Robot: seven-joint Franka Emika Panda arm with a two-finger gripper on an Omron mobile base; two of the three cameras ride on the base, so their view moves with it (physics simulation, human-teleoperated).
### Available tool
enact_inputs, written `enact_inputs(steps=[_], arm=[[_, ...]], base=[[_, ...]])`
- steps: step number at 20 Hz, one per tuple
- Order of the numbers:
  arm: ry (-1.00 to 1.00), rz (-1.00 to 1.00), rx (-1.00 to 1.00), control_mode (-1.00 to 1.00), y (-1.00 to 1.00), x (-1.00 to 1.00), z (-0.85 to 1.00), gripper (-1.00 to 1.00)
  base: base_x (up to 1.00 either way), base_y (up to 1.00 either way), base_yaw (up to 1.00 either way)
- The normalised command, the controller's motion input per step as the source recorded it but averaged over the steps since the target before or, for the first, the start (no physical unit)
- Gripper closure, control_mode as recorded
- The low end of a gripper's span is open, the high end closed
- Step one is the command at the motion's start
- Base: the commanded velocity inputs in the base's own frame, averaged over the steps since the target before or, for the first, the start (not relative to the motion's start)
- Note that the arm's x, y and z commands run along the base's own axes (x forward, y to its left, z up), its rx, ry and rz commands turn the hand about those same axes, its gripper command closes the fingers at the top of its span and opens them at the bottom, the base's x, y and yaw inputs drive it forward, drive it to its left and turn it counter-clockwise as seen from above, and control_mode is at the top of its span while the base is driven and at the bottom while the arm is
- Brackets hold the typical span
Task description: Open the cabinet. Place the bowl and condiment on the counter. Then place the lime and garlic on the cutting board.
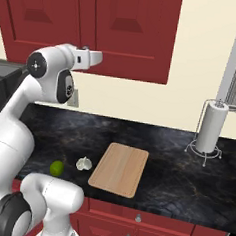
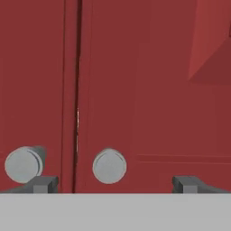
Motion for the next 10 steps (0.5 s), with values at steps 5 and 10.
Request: enact_inputs(steps=[5,10], arm=[[0.0,0.0,0.0,-1.0,0.0,0.12,0.02,-1.0],[0.0,0.0,0.0,-1.0,0.0,0.17,0.02,-1.0]], base=[[0.0,0.0,0.0],[0.0,0.0,0.0]])
